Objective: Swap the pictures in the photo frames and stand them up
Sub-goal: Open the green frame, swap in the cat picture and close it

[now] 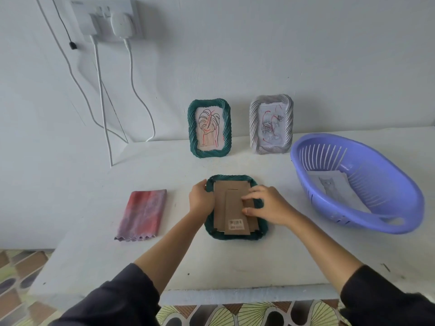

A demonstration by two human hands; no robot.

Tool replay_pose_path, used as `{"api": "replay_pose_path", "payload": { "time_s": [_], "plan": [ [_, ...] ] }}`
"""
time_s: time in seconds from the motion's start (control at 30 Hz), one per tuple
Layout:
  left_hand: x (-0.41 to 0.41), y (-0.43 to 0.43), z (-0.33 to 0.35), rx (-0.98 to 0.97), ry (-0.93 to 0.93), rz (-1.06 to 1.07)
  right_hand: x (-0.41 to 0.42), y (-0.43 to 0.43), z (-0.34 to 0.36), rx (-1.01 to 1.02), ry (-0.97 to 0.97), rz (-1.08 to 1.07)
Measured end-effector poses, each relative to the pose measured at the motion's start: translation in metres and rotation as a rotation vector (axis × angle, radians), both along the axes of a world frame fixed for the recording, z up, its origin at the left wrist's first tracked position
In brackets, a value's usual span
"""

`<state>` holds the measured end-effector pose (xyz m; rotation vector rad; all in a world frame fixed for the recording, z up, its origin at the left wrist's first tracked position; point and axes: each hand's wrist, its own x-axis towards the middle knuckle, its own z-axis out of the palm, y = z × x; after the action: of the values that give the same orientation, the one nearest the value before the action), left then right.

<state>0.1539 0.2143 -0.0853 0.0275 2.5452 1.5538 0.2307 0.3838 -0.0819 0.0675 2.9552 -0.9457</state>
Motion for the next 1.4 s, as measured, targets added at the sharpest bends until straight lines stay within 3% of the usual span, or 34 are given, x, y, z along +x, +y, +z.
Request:
{"api": "replay_pose_path", "payload": {
  "time_s": [0.17, 0.33, 0.47, 0.67, 1.0, 1.4],
  "plan": [
    [-0.003, -0.002, -0.004, -0.215, 0.085, -0.089, 0.004, -0.004, -0.009, 0.081, 0.047, -0.027],
    [-0.014, -0.002, 0.002, -0.469, 0.115, -0.073, 0.001, 0.0, -0.011, -0.025, 0.039, -0.004],
    [-0.033, -0.008, 0.004, -0.394, 0.171, -0.124, -0.013, 0.009, -0.002, -0.203, 0.143, -0.108],
    [-0.052, -0.014, 0.005, -0.334, 0.166, -0.28, -0.048, 0.02, -0.003, -0.099, 0.131, -0.196],
    [-0.077, -0.018, 0.0, -0.316, 0.209, -0.415, -0.071, 0.03, -0.006, -0.079, 0.144, -0.116],
    [-0.081, -0.005, -0.011, -0.287, 0.207, -0.318, -0.085, 0.025, -0.014, -0.087, 0.183, -0.186]
  ]
}}
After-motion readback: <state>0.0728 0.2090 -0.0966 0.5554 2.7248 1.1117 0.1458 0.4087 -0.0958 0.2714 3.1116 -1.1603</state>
